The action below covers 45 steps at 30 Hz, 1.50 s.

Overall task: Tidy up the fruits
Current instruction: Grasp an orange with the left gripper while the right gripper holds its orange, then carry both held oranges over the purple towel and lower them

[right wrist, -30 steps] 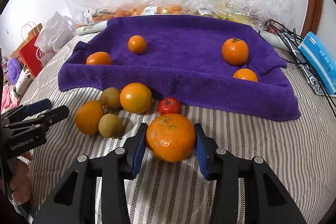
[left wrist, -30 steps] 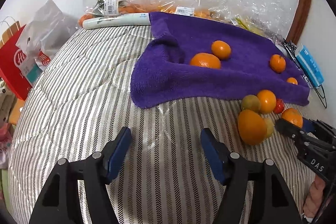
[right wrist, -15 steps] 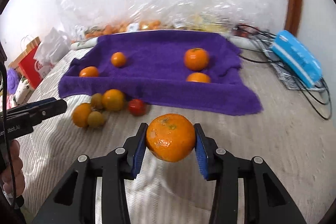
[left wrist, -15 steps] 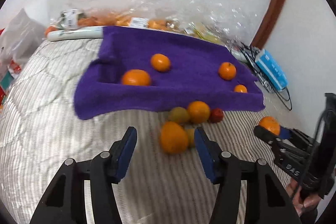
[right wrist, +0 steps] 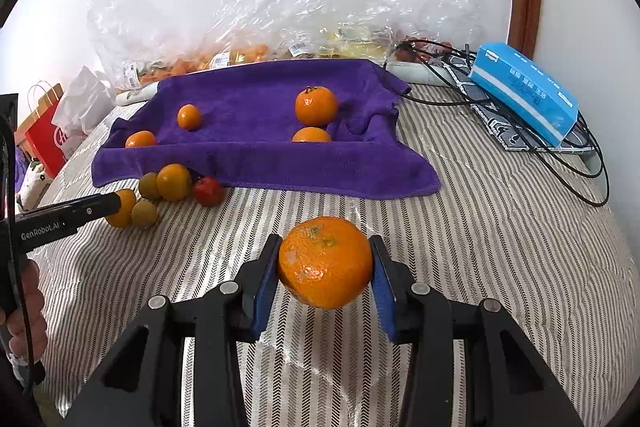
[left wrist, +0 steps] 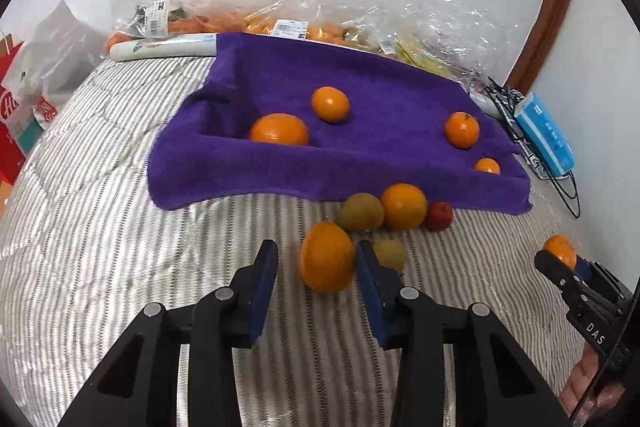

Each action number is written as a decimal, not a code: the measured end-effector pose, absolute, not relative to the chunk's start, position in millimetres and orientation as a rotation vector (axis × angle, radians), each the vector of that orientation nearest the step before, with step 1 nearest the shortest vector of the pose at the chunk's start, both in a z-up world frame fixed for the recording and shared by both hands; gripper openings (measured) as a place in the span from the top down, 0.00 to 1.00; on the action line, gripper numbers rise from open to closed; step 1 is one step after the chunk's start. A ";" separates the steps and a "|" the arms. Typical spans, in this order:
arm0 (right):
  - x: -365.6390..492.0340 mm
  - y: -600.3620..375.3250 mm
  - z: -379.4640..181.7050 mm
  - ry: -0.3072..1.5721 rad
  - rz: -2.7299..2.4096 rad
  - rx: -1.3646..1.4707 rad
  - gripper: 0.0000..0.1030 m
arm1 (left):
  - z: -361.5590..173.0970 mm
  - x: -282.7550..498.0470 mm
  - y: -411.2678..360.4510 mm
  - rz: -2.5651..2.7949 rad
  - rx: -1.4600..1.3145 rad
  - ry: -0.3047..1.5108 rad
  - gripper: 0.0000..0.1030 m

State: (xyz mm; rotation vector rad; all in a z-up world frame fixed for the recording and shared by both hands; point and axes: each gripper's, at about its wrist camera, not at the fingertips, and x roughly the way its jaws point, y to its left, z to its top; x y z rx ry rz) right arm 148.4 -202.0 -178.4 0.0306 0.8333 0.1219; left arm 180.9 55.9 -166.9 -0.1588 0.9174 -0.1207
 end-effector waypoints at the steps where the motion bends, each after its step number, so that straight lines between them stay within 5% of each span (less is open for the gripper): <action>1: 148.3 -201.1 -178.4 0.832 0.126 0.031 0.59 | -167.3 182.3 55.6 -0.131 -0.158 0.922 0.64; 28: 156.3 -192.5 -196.1 0.853 0.155 0.009 0.59 | -182.3 188.5 45.5 -0.148 -0.075 0.887 0.70; 45: 196.2 -195.2 -126.5 0.730 0.129 0.024 0.59 | -102.0 199.7 63.9 -0.139 -0.121 0.759 0.70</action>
